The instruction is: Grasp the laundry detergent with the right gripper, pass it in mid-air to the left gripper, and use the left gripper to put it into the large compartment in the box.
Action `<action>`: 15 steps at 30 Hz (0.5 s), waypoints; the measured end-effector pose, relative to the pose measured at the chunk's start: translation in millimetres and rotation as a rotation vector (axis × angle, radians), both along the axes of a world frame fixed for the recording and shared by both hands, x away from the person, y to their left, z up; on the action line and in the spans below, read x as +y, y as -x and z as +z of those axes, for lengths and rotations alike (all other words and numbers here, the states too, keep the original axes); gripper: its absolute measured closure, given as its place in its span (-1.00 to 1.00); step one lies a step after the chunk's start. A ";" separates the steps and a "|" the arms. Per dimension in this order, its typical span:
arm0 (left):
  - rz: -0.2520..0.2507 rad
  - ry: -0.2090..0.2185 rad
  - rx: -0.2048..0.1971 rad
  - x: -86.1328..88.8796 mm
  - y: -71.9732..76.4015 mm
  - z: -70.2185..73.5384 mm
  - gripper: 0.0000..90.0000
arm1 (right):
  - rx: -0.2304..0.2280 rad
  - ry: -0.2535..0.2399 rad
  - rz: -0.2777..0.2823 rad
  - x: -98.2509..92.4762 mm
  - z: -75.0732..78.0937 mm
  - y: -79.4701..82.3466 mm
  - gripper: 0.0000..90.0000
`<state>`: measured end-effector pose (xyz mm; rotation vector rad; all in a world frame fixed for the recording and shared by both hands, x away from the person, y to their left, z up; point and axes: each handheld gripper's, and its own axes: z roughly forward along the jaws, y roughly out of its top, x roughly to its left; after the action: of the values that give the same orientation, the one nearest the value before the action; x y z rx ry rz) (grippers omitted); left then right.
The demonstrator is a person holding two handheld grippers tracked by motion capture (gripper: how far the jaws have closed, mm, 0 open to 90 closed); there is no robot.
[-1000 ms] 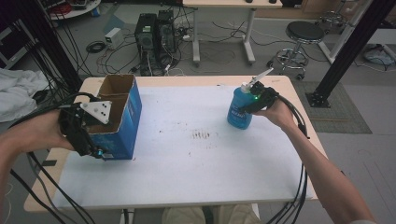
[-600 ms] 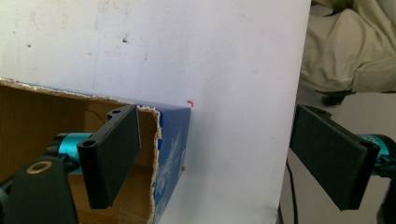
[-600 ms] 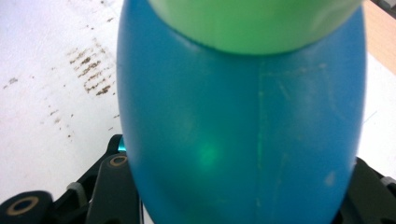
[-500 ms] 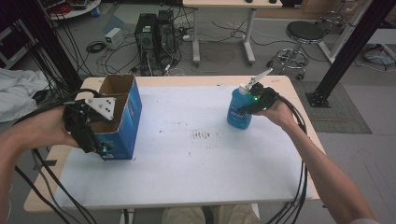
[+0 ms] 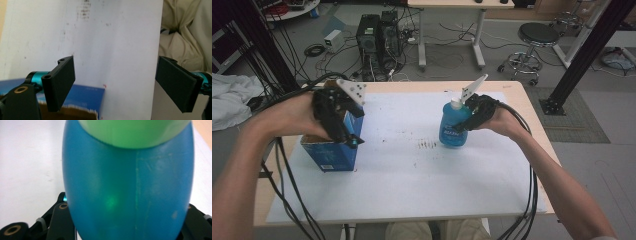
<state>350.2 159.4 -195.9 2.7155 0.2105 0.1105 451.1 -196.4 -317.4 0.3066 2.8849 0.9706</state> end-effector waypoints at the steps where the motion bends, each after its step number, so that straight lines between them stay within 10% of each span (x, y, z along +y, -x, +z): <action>1: 0.002 -0.001 -0.006 -7.3 -2.8 0.0 -0.64 | 0.003 0.000 0.020 4.4 1.1 2.4 0.03; 15: 0.001 0.004 -0.010 -97.1 -37.2 -16.0 -0.64 | 0.007 0.018 0.188 40.3 4.5 25.4 0.02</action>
<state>387.4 62.3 -211.8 2.7108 0.2084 0.1240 425.6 -156.2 -312.9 0.0375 2.9695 0.9699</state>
